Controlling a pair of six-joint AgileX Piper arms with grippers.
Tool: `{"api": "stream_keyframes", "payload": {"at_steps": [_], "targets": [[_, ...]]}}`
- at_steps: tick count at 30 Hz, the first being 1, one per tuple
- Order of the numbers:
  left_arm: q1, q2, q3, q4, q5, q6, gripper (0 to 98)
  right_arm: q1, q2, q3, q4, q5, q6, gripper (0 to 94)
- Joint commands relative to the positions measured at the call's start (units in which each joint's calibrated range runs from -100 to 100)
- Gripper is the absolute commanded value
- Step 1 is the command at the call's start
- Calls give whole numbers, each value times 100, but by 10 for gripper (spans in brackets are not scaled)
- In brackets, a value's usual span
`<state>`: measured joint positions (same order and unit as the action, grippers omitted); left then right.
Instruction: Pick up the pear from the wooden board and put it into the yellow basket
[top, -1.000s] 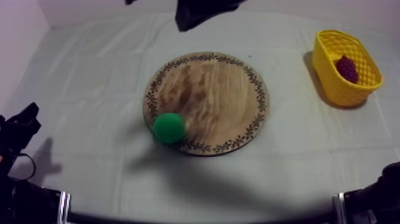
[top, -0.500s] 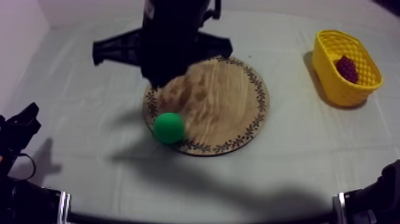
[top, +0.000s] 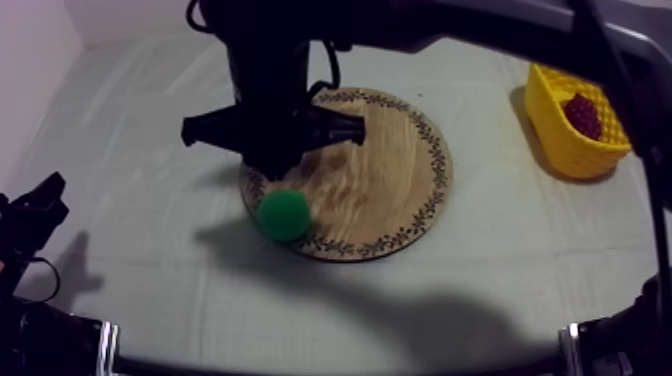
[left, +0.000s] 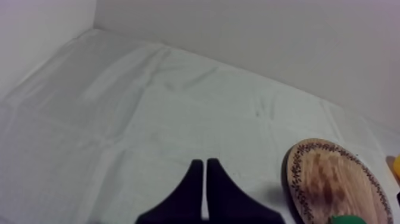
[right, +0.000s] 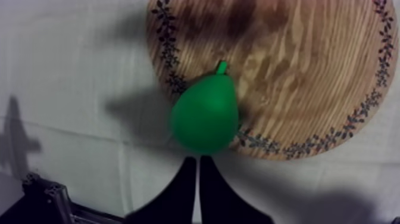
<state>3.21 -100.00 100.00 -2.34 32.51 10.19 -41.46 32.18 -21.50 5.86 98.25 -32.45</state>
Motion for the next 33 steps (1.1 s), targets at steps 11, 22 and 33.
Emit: {"api": "stream_keyframes", "payload": {"at_steps": [11, 22, 33], "targets": [[2, 0, 0, 2, -1, -1, 1, 0, 165, -63, -159, 30, -255, 153], [2, 0, 0, 2, -1, -1, 1, 16, 139, -97, -161, 22, -182, 851], [2, 0, 0, 2, -1, -1, 1, 60, 71, 47, -101, 8, -131, 921]]}}
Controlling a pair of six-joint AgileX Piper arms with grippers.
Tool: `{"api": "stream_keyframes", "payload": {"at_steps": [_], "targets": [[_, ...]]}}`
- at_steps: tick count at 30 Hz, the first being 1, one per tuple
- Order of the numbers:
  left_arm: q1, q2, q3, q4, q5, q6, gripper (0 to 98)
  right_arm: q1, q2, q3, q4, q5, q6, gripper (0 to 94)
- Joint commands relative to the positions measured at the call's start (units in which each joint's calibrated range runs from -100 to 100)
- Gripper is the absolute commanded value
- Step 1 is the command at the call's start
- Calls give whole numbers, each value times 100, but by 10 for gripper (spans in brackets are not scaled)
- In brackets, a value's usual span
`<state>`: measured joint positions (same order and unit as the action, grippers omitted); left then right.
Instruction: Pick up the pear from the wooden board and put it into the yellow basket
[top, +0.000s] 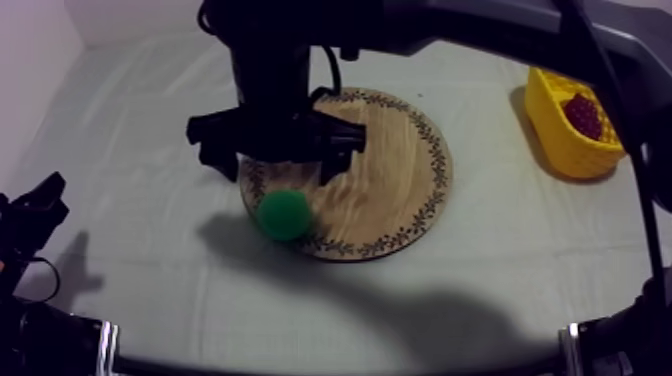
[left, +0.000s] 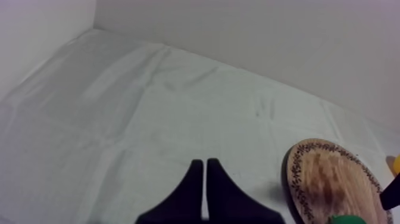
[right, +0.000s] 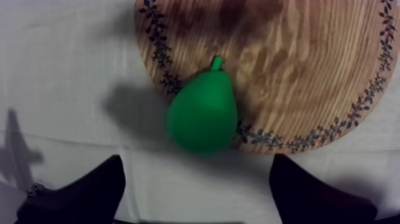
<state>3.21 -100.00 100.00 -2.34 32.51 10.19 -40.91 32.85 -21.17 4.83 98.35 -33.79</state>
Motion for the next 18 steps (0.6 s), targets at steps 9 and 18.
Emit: {"api": "stream_keyframes", "payload": {"at_steps": [9, 18], "targets": [[2, 0, 0, 2, -1, -1, 1, 4, 120, 86, -43, -42, 77, 920], [2, 0, 0, 2, -1, -1, 1, 19, 575, 28, -135, -171, 166, 919]]}}
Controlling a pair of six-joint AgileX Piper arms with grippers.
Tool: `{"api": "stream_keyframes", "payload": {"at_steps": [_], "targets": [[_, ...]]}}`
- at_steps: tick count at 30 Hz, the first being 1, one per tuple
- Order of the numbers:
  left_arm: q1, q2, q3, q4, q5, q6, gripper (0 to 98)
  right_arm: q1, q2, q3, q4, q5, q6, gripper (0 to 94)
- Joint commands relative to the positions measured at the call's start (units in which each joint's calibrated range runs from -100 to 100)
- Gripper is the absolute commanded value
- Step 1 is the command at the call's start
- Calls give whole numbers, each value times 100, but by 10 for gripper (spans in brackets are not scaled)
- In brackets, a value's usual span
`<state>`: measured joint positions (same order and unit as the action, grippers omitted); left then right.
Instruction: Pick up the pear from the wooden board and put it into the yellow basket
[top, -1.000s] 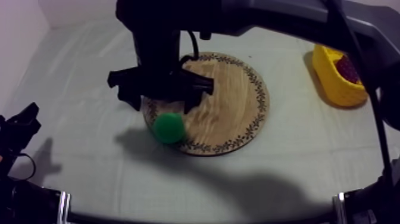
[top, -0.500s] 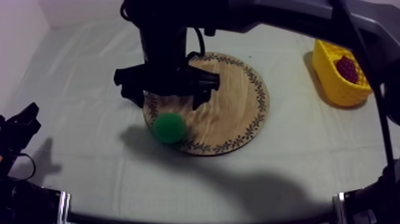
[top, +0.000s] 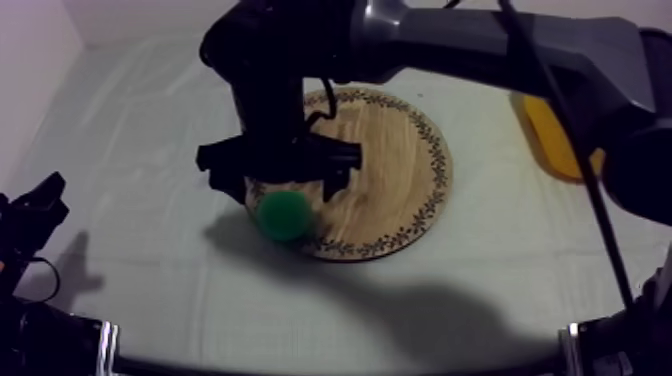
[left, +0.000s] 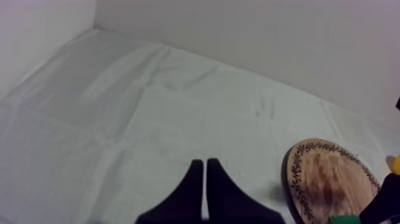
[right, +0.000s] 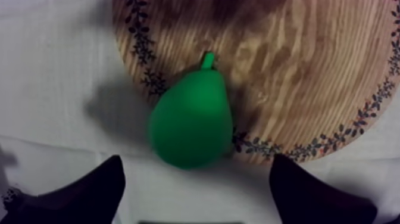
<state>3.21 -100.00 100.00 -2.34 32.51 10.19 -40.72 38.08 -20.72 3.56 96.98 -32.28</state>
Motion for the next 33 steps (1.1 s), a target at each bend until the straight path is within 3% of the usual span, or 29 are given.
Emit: {"api": "stream_keyframes", "payload": {"at_steps": [1, 19, 25, 33], "targets": [[2, 0, 0, 2, -1, -1, 1, 5, 109, -35, -18, -64, 23, 919], [2, 0, 0, 2, -1, -1, 1, 53, 943, -333, -203, -279, 101, 889], [2, 0, 0, 2, -1, -1, 1, 73, 1102, -392, -218, -328, 112, 766], [2, 0, 0, 2, -1, -1, 1, 48, 1129, -356, -173, -400, 216, 452]]}}
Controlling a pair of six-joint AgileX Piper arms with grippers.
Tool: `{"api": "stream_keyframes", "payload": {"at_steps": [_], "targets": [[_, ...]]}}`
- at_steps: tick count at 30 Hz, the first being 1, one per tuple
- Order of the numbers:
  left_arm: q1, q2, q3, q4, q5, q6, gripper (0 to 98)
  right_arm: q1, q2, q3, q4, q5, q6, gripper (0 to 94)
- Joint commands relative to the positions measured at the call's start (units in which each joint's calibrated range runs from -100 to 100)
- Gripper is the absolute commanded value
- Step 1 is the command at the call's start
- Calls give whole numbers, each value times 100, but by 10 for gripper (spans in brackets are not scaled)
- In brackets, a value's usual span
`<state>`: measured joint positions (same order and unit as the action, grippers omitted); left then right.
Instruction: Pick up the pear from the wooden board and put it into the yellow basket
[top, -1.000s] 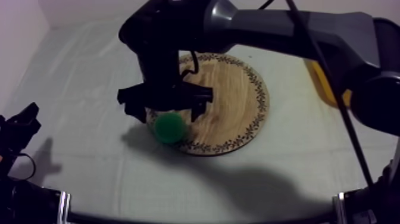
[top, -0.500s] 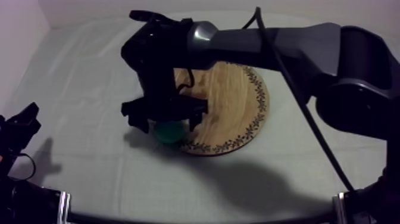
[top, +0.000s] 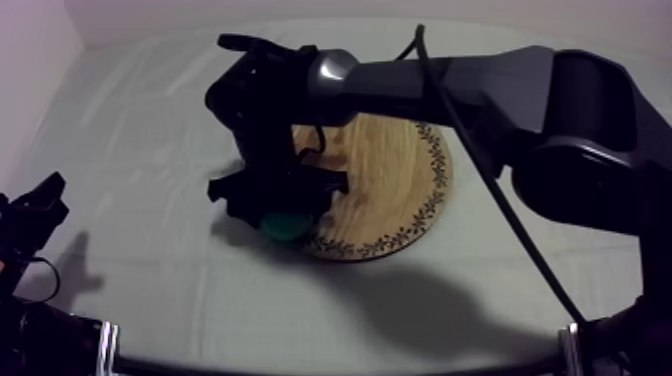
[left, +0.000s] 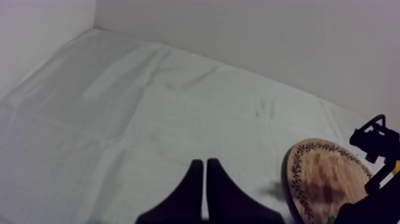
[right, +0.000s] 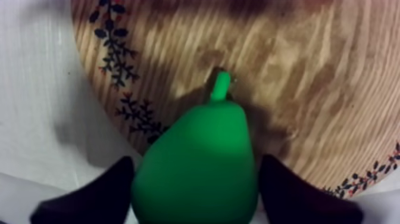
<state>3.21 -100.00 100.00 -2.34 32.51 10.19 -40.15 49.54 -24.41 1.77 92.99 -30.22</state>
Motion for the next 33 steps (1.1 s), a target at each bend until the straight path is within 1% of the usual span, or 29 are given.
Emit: {"api": "stream_keyframes", "payload": {"at_steps": [1, 5, 10, 13, 16, 21, 27, 30, 33], "targets": [[2, 0, 0, 2, -1, -1, 1, -15, -29, 23, 10, -5, 17, 421], [2, 0, 0, 2, -1, -1, 1, -29, -124, 98, 25, -14, 33, 370], [2, 0, 0, 2, -1, -1, 1, -13, -460, 292, 103, 43, 75, 368], [2, 0, 0, 2, -1, -1, 1, 52, -846, 473, 238, 86, 167, 375], [2, 0, 0, 2, -1, -1, 1, 171, -1303, 666, 431, 113, 313, 382], [2, 0, 0, 2, -1, -1, 1, 508, -2106, 967, 778, 124, 610, 387], [2, 0, 0, 2, -1, -1, 1, 1069, -2984, 1197, 1097, 98, 1010, 407], [2, 0, 0, 2, -1, -1, 1, 1393, -3358, 1334, 1271, 2, 1206, 416], [2, 0, 0, 2, -1, -1, 1, 1737, -3674, 1497, 1448, -225, 1376, 420]]}}
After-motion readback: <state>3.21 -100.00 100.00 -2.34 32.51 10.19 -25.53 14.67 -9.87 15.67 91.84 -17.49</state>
